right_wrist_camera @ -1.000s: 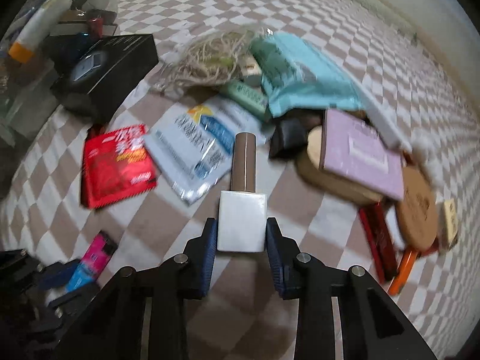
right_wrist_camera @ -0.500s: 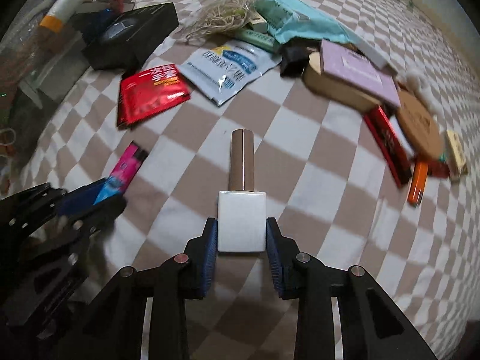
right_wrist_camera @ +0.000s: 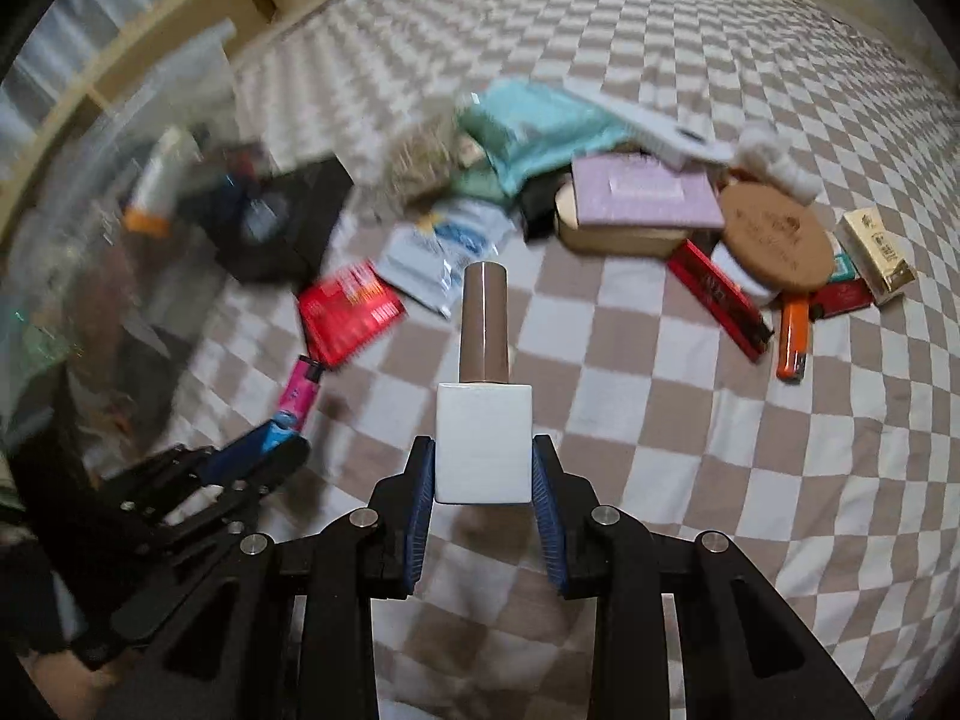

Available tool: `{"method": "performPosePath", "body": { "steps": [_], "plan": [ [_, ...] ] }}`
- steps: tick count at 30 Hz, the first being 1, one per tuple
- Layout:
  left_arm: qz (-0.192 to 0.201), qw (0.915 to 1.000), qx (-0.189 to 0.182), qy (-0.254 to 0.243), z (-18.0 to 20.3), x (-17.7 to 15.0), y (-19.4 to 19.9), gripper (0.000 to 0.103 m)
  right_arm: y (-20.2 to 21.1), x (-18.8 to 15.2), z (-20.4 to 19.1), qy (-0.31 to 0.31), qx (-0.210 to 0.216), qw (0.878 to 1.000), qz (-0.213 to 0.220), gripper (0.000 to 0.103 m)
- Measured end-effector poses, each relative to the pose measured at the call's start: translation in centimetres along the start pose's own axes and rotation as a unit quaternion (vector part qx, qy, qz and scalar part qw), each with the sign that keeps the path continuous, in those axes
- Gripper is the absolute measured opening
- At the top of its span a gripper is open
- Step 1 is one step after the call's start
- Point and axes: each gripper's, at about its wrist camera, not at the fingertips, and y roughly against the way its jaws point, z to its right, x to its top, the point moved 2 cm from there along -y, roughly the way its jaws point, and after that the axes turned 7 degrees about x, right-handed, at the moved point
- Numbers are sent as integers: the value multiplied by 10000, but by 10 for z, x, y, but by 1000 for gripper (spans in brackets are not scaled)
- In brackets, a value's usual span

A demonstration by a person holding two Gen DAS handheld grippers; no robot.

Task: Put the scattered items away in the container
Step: 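Lift both held items and carry them over the clear box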

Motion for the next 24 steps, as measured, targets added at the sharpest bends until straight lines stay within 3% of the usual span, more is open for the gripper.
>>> {"method": "performPosePath", "body": {
  "steps": [15,20,24],
  "plan": [
    [973,9951,72,-154,-10,66,83,19,65,35,-50,-137,1060,9888,1039,32],
    [1238,9922,85,-125,-27,95,113,19,83,45,-56,-140,1349,9823,1290,32],
    [1396,9897,312,-55,-48,114,129,19,89,53,-62,-122,1490,9786,1415,32]
  ]
}}
